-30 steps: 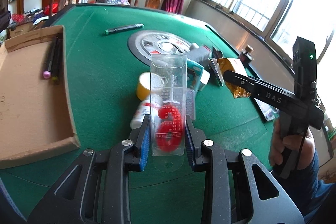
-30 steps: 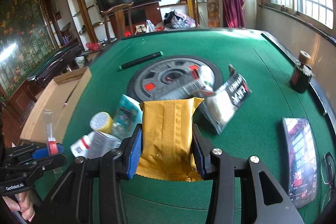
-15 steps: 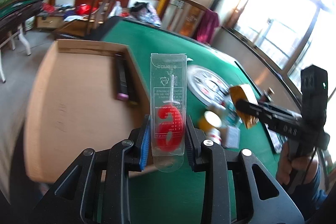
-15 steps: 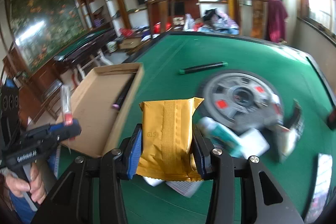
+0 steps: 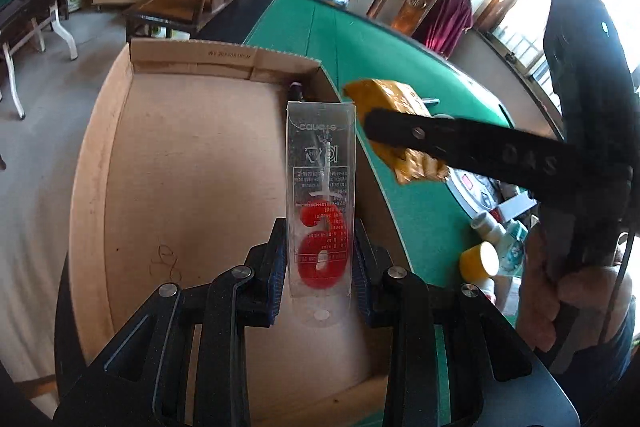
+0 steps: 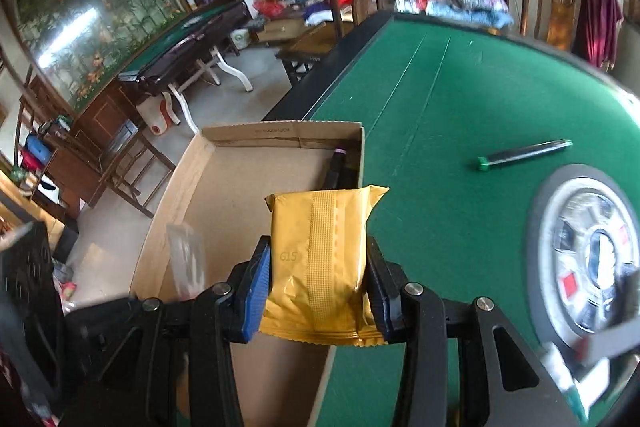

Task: Organize objects
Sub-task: 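Lower both items into the cardboard tray and open both tools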

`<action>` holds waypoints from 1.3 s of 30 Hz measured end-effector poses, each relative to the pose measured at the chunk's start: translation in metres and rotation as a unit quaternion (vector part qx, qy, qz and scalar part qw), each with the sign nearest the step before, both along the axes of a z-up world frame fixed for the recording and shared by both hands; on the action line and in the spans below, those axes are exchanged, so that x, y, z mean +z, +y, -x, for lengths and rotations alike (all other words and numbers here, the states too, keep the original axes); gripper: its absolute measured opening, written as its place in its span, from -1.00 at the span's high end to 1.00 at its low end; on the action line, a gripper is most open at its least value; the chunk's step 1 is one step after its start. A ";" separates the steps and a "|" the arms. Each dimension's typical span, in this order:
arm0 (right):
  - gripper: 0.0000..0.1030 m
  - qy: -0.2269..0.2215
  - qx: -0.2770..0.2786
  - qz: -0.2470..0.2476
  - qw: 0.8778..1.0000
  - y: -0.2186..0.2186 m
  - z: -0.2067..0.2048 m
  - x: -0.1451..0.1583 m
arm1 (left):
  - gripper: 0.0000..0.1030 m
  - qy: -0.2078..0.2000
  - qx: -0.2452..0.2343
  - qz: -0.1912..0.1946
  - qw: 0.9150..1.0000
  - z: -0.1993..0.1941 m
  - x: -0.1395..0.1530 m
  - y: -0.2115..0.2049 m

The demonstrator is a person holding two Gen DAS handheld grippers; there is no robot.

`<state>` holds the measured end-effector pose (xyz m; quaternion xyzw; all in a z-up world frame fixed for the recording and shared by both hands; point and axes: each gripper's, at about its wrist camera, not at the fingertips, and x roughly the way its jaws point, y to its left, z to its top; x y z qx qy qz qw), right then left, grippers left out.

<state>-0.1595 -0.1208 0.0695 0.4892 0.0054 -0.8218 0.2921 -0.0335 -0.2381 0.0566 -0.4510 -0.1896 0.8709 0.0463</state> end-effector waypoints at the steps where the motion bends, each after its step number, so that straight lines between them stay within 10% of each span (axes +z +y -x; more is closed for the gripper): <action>1: 0.16 -0.002 -0.001 -0.001 1.000 -0.007 0.005 -0.002 | 0.44 -0.004 -0.002 0.001 1.000 0.003 -0.002 0.000; 21: 0.14 -0.036 -0.001 -0.042 0.998 -0.061 0.054 -0.043 | 0.44 -0.044 0.018 -0.030 0.998 0.019 -0.027 -0.023; 39: 0.11 0.005 0.036 0.051 0.998 0.003 -0.014 0.009 | 0.44 0.000 0.017 -0.045 0.999 -0.024 0.000 -0.020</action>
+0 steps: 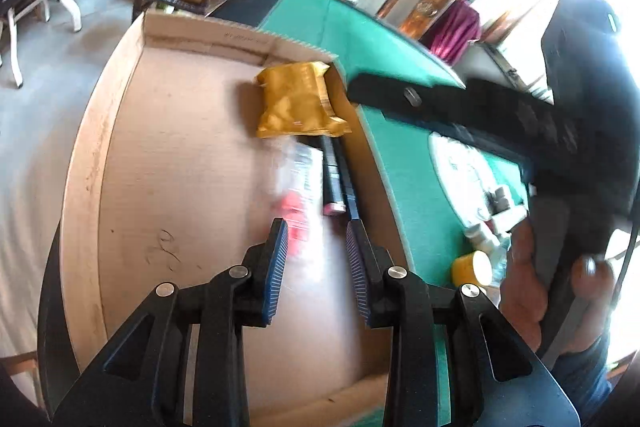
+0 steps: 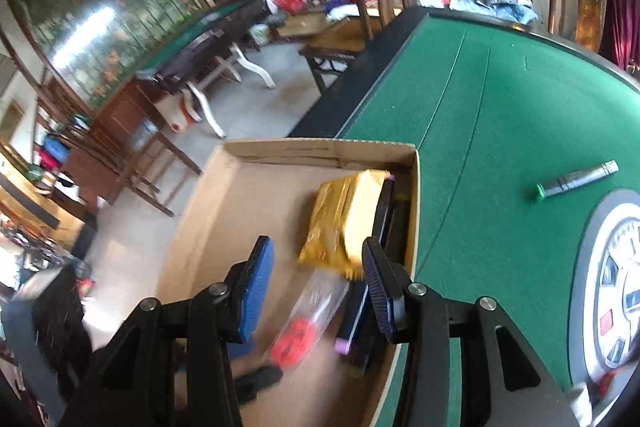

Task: Organize objects
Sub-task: 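Lower both items into the cardboard tray and open both tools, then grasp the white pill bottle with the left tool while the right tool grasps the white labeled box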

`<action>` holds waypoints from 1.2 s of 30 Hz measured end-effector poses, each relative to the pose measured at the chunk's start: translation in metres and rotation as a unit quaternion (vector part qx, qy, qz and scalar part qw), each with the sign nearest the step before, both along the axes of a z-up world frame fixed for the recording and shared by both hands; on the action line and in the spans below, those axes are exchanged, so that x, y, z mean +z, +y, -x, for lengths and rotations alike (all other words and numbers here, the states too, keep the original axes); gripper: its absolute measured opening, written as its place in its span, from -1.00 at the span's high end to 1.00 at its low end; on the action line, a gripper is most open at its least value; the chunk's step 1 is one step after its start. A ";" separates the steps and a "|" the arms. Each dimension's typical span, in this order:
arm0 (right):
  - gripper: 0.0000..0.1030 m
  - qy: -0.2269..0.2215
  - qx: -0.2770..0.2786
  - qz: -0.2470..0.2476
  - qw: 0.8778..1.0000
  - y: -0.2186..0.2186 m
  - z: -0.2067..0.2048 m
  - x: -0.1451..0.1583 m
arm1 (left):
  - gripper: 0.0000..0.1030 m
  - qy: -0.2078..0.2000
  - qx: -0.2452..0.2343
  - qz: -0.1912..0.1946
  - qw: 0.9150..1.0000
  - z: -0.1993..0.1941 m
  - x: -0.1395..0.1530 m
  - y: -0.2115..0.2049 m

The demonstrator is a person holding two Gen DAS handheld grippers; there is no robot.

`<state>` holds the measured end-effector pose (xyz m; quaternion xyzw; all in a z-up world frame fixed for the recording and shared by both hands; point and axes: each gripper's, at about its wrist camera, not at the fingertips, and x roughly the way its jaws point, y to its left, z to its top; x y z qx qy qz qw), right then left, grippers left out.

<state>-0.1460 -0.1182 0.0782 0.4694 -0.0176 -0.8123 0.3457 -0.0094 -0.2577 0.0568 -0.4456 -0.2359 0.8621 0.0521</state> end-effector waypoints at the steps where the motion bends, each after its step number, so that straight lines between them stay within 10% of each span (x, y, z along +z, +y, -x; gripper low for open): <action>1: 0.11 0.004 0.000 0.005 1.000 0.011 -0.009 0.001 | 0.44 0.007 -0.005 0.001 1.000 -0.003 0.003 0.008; 18: -0.04 0.071 -0.102 0.093 0.988 0.254 -0.105 -0.006 | 0.44 0.019 -0.186 0.072 0.980 -0.011 -0.007 0.175; 36: -0.05 0.011 -0.116 0.136 0.984 0.283 -0.100 -0.016 | 0.34 -0.012 -0.187 0.119 0.975 0.001 -0.031 0.216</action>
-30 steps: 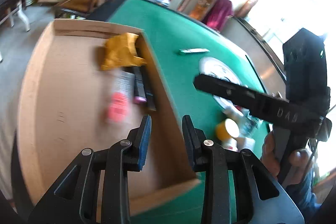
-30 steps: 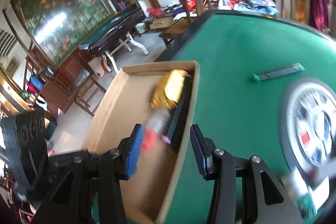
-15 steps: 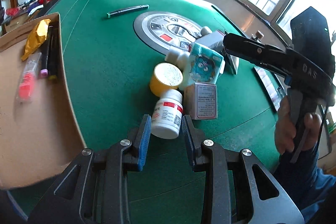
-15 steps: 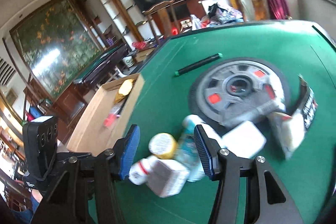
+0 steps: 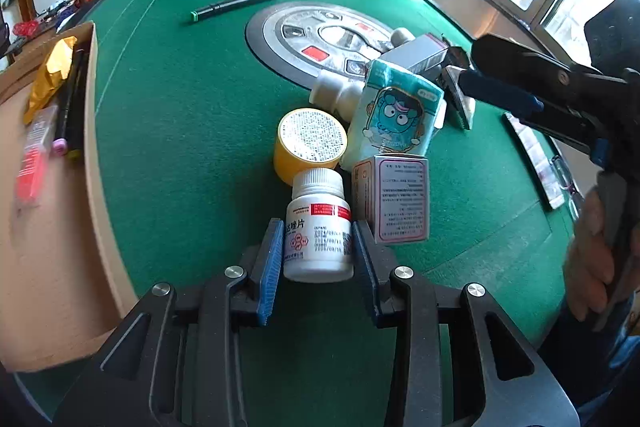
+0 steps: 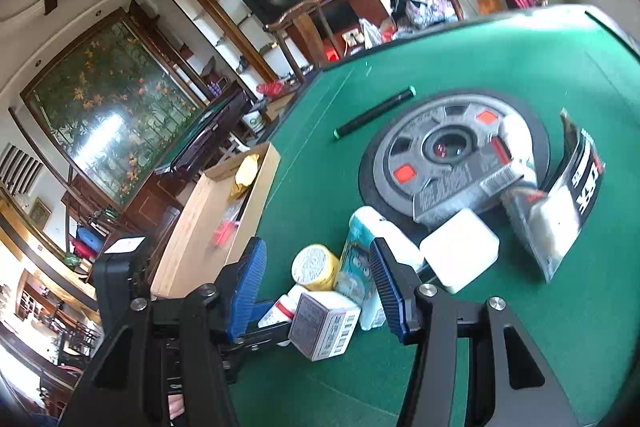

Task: Organize objects
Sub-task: 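Grasp the white pill bottle with the left tool while the right tool grasps the white labeled box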

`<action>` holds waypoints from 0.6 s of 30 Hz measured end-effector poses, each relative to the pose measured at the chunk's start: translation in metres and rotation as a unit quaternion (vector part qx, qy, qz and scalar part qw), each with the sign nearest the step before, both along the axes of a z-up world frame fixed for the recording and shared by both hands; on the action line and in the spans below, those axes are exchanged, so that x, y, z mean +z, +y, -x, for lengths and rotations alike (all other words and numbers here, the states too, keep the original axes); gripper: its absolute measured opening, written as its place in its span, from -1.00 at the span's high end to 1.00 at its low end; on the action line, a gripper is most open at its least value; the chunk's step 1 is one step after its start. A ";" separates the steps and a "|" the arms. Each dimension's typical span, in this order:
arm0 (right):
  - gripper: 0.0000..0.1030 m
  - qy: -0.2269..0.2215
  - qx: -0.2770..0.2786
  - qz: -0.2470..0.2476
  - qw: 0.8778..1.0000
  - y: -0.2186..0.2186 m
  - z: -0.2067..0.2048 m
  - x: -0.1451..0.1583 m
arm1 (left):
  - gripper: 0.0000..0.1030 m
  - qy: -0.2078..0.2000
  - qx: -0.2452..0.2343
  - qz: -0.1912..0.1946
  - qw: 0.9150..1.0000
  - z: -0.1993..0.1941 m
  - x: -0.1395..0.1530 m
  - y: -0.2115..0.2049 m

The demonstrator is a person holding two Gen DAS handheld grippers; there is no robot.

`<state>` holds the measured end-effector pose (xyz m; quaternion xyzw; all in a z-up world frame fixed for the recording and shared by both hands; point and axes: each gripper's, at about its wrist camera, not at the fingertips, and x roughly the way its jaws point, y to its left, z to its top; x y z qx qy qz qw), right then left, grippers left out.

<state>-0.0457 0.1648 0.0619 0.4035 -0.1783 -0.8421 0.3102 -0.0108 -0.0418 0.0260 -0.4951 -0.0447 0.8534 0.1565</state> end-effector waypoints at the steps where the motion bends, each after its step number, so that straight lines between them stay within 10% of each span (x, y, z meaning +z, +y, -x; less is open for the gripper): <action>1: -0.05 -0.006 0.000 -0.004 1.000 -0.002 0.000 -0.002 | 0.34 -0.002 0.001 0.000 1.000 0.002 -0.002 0.001; 18: -0.05 -0.059 0.005 -0.126 0.990 -0.054 -0.015 -0.040 | 0.33 0.056 0.076 0.039 0.995 0.009 -0.011 -0.012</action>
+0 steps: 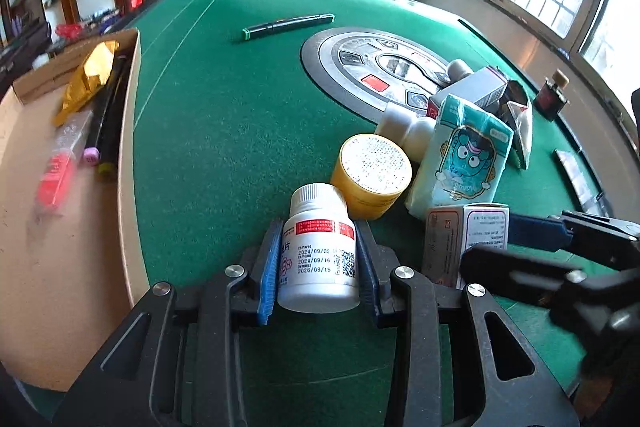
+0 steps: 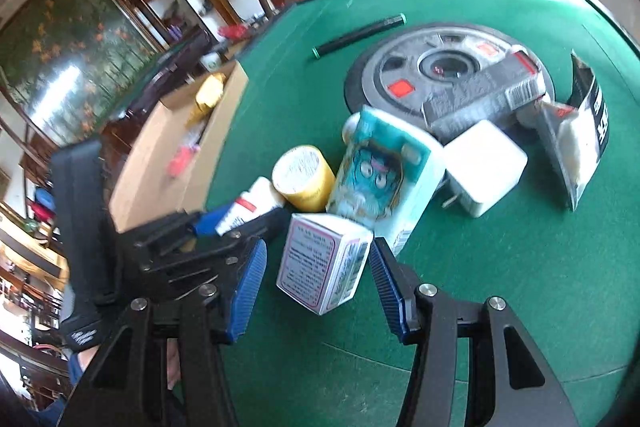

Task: Organize objects
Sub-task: 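Grasp the white pill bottle with the left tool while the right tool grasps the white labeled box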

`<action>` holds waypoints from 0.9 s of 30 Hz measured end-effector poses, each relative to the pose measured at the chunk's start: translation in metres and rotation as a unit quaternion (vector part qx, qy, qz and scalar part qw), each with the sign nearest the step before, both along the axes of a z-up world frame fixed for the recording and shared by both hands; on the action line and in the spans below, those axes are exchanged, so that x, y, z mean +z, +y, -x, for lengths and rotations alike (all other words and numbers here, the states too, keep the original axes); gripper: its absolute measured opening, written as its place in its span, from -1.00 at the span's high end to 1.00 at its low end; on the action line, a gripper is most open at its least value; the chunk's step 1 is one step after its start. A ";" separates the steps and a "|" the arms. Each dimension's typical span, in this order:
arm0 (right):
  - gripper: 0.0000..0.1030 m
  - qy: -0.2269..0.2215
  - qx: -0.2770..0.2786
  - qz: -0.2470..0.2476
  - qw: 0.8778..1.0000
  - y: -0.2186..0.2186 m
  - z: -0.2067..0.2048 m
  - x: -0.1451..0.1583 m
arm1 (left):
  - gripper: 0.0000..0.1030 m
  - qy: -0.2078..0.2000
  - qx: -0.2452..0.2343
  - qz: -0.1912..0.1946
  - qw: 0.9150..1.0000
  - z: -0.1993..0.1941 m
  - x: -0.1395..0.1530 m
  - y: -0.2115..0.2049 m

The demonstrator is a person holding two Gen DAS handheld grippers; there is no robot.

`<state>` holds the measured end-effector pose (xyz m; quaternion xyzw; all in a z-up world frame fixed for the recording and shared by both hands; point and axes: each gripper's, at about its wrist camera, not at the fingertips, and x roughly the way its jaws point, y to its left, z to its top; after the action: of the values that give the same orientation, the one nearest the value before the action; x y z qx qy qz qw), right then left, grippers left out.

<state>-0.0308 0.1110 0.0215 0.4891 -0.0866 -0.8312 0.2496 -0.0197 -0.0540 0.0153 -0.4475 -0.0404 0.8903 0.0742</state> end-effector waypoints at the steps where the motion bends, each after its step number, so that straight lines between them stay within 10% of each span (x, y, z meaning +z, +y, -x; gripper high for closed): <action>1: -0.05 -0.002 -0.001 0.000 1.000 -0.001 0.001 -0.003 | 0.33 0.001 0.000 0.002 1.000 0.000 0.000 0.000; 27: 0.16 0.082 0.031 -0.142 0.986 -0.011 -0.009 -0.007 | 0.34 0.015 0.000 0.042 0.999 0.000 -0.003 0.008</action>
<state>-0.0221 0.0998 0.0142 0.4522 0.0681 -0.8644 0.2091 -0.0197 -0.0459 0.0121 -0.4366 -0.0015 0.8979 0.0556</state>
